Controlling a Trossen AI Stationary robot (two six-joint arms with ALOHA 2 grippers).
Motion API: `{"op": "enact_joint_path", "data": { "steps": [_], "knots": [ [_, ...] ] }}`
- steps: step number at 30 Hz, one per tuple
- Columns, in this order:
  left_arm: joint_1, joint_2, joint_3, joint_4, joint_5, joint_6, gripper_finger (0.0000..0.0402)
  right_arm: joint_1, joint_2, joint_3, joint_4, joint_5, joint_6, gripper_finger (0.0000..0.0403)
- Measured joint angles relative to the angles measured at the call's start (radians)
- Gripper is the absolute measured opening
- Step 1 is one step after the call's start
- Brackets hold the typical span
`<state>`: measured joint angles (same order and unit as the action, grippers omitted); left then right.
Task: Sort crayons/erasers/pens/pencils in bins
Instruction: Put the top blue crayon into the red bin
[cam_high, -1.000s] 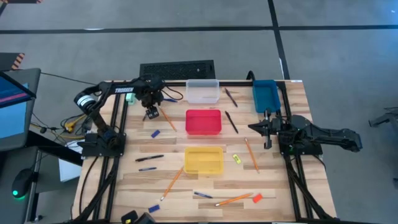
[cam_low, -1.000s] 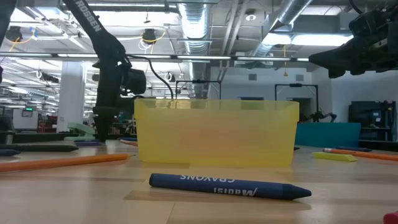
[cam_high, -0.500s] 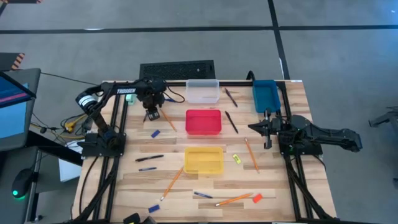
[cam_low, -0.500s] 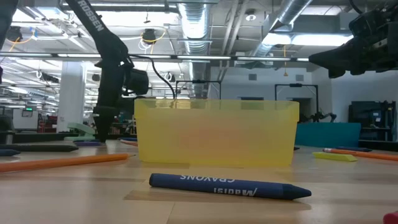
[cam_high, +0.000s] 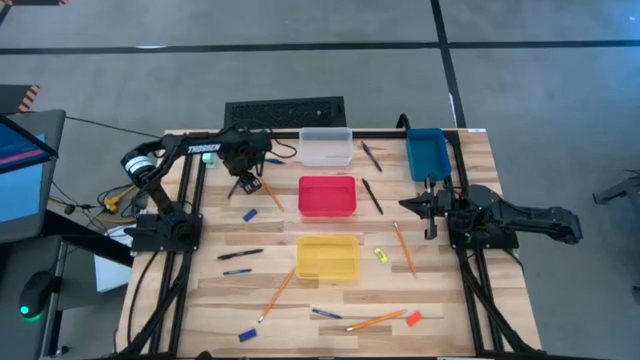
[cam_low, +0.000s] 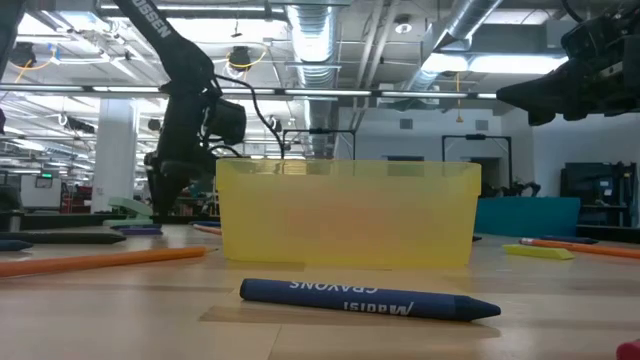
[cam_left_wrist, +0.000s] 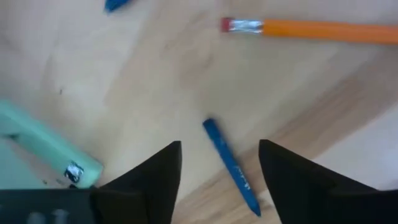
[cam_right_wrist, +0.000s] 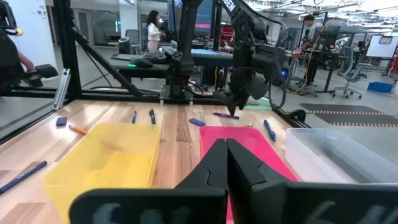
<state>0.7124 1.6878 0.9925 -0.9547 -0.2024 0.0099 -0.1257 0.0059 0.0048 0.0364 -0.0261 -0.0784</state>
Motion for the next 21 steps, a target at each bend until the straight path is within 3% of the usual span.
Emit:
{"op": "enact_joint_path", "data": {
  "steps": [4, 11, 16, 21],
  "knots": [
    [0.008, 0.0, -0.058, 0.006, 0.007, -0.035, 0.0233, 0.0, 0.0, 0.0, 0.0, 0.0, 0.0, 0.0017],
    [0.022, -0.011, -0.143, 0.082, 0.028, -0.032, 0.0232, 0.0, 0.0, 0.0, 0.0, 0.0, 0.0, 0.0017],
    [0.03, -0.01, -0.145, 0.091, 0.07, -0.003, 0.0211, 0.0, 0.0, 0.0, 0.0, 0.0, 0.0, 0.0017],
    [0.03, -0.008, -0.147, 0.096, 0.119, 0.027, 0.0165, 0.0, 0.0, 0.0, 0.0, 0.0, 0.0, 0.0017]
  ]
}}
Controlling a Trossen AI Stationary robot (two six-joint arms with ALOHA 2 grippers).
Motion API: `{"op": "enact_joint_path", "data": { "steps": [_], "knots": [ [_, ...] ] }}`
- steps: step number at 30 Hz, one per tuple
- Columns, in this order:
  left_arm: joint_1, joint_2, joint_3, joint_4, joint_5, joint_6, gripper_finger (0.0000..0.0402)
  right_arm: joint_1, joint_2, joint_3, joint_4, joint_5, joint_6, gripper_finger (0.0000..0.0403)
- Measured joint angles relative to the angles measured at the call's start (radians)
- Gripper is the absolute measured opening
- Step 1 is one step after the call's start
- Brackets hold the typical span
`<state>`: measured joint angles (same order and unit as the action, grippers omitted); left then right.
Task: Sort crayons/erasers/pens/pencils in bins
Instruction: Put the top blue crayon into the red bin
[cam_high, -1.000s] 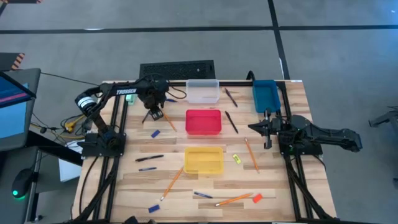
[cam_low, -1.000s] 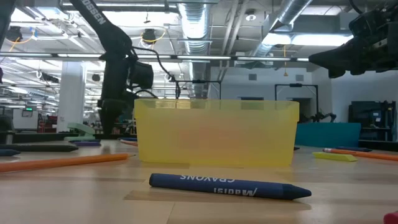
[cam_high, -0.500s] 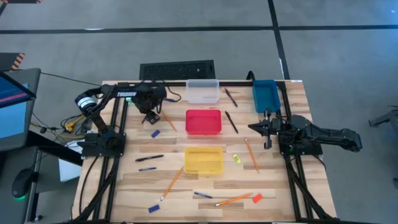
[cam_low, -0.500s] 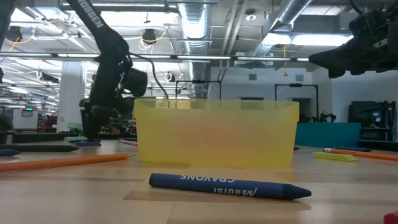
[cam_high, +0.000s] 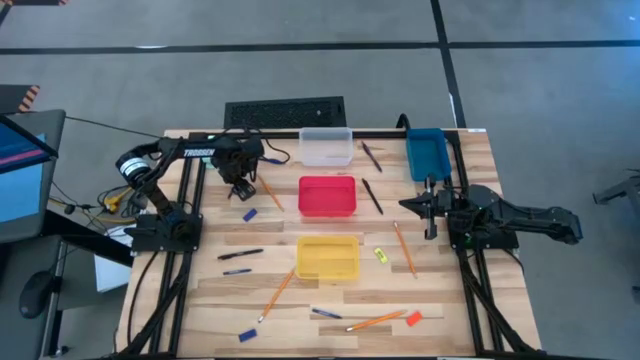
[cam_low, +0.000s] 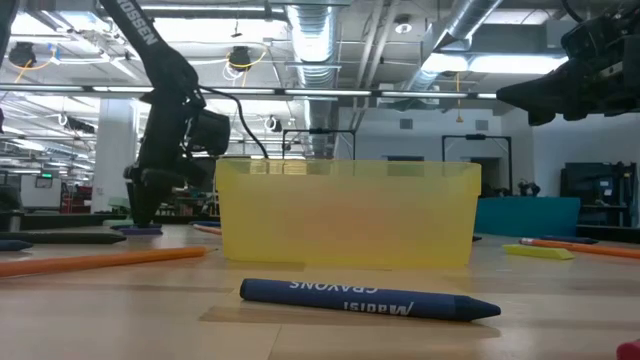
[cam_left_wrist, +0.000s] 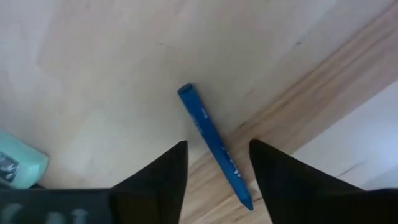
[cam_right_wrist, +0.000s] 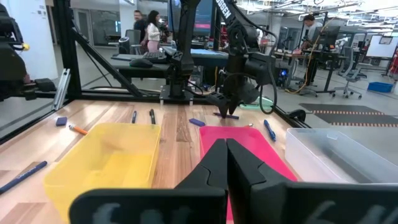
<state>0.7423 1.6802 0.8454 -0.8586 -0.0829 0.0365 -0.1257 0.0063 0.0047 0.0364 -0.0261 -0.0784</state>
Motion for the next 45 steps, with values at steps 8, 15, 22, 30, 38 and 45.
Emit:
{"op": "enact_joint_path", "data": {
  "steps": [8, 15, 22, 30, 38, 45],
  "knots": [
    [-0.002, 0.002, -0.001, 0.001, 0.038, 0.041, 0.0093, 0.0, 0.0, 0.0, 0.0, 0.0, 0.0, 0.0017],
    [-0.002, -0.019, -0.006, -0.001, 0.05, 0.084, 0.0036, 0.0, 0.0, 0.0, 0.0, 0.0, 0.0, 0.0017],
    [-0.004, -0.105, -0.009, -0.009, 0.072, 0.126, 0.0024, 0.0, 0.0, 0.0, 0.0, 0.0, 0.0, 0.0017],
    [-0.036, -0.165, -0.009, -0.02, 0.067, 0.164, 0.0025, 0.0, 0.0, 0.0, 0.0, 0.0, 0.0, 0.0017],
    [-0.155, -0.271, 0.026, 0.032, 0.079, 0.143, 0.0024, 0.0, 0.0, 0.0, 0.0, 0.0, 0.0, 0.0017],
    [-0.286, -0.301, 0.188, 0.15, 0.079, 0.082, 0.0024, 0.0, 0.0, 0.0, 0.0, 0.0, 0.0, 0.0017]
  ]
}}
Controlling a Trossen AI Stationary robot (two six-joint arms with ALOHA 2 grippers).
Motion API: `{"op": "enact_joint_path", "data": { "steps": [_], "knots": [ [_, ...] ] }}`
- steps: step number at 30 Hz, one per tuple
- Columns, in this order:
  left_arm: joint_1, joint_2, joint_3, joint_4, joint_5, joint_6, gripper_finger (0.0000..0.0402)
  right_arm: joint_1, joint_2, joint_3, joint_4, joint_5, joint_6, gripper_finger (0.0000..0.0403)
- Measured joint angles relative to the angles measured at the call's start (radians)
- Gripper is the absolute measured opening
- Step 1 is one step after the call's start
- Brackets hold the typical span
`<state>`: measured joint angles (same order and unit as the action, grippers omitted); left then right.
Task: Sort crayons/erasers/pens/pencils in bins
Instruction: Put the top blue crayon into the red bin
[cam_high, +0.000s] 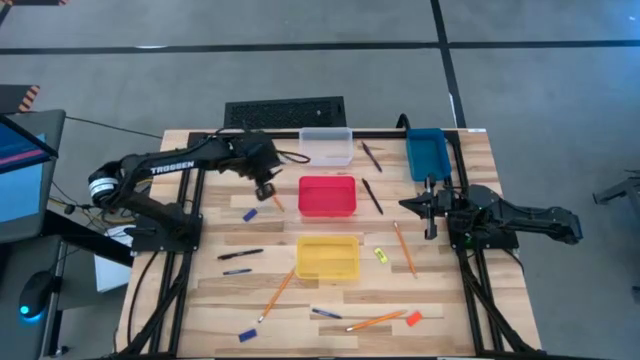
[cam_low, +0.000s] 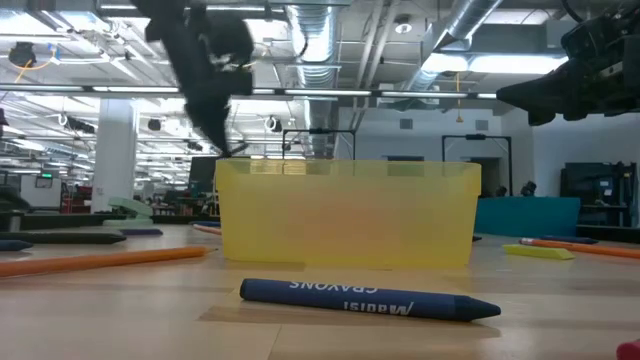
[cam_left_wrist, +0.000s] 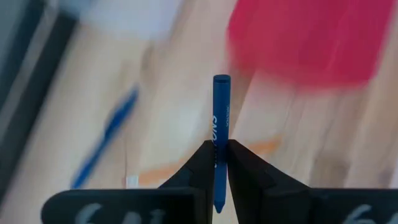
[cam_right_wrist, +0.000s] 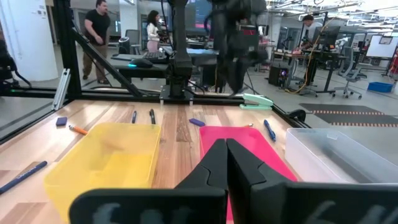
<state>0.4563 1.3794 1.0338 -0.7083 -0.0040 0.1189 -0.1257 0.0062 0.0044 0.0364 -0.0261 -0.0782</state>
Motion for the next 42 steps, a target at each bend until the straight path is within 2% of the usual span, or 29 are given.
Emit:
{"op": "enact_joint_path", "data": {
  "steps": [7, 18, 25, 30, 42],
  "knots": [
    [-0.082, 0.156, 0.2, 0.134, -0.001, 0.004, 0.0024, 0.0, 0.0, 0.0, 0.0, 0.0, 0.0, 0.0017],
    [-0.138, 0.536, 0.445, 0.139, 0.032, 0.088, 0.0024, 0.0, 0.0, 0.0, 0.0, 0.0, 0.0, 0.0017],
    [-0.143, 0.704, 0.536, 0.112, 0.085, 0.106, 0.0024, 0.0, 0.0, 0.0, 0.0, 0.0, 0.0, 0.0017],
    [-0.155, 0.767, 0.57, 0.088, 0.086, 0.114, 0.0024, 0.0, 0.0, 0.0, 0.0, 0.0, 0.0, 0.0017],
    [-0.158, 0.769, 0.567, 0.072, 0.098, 0.108, 0.0027, 0.0, 0.0, 0.0, 0.0, 0.0, 0.0, 0.0017]
  ]
}}
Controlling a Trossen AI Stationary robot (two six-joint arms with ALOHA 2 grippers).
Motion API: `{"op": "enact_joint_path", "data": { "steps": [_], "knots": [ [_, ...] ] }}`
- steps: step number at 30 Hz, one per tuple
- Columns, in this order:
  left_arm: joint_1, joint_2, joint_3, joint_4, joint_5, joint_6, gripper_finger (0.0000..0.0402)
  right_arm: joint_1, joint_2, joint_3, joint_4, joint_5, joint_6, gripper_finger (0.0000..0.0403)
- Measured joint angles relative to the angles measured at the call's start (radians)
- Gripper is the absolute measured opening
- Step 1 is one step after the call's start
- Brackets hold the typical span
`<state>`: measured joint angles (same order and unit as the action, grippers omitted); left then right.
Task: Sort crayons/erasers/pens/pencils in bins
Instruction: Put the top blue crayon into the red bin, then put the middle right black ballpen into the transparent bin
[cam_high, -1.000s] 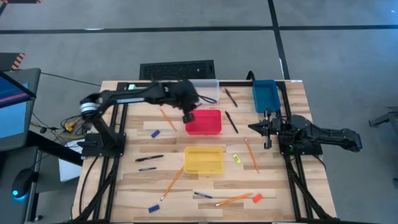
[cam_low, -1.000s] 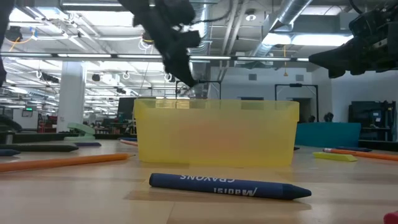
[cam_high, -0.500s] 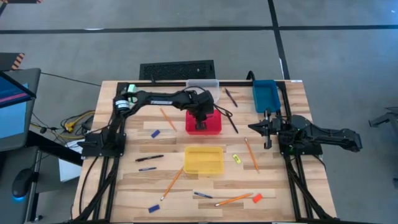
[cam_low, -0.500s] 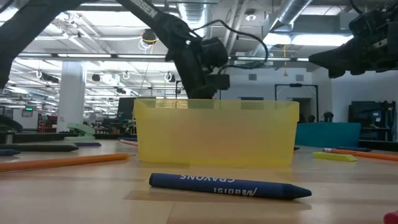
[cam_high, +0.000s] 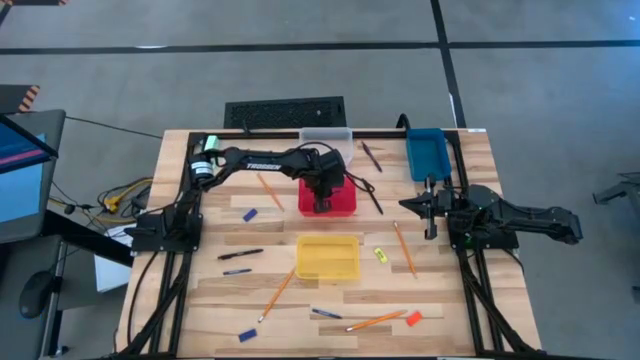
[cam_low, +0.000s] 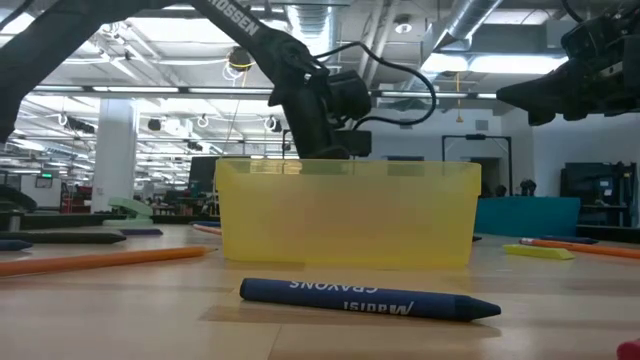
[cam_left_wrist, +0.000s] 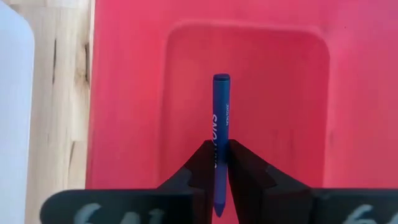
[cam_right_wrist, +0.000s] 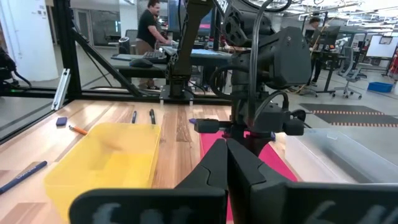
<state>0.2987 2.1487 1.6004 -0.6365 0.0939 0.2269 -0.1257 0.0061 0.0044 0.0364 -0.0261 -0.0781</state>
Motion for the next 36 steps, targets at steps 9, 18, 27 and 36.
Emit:
{"op": "enact_joint_path", "data": {
  "steps": [9, 18, 27, 36],
  "knots": [
    [-0.005, 0.0, -0.001, 0.006, 0.004, -0.006, 0.0036, 0.0, 0.0, 0.0, 0.0, 0.0, 0.0, 0.0017],
    [-0.01, -0.002, 0.01, -0.003, -0.003, 0.016, 0.011, 0.0, 0.0, 0.0, 0.0, 0.0, 0.0, 0.0017],
    [-0.082, -0.095, -0.003, 0.051, -0.127, 0.077, 0.0063, 0.0, 0.0, 0.0, 0.0, 0.0, 0.0, 0.0017],
    [-0.105, -0.241, -0.153, 0.223, -0.065, 0.06, 0.0004, 0.0, 0.0, 0.0, 0.0, 0.0, 0.0, 0.0017]
  ]
}}
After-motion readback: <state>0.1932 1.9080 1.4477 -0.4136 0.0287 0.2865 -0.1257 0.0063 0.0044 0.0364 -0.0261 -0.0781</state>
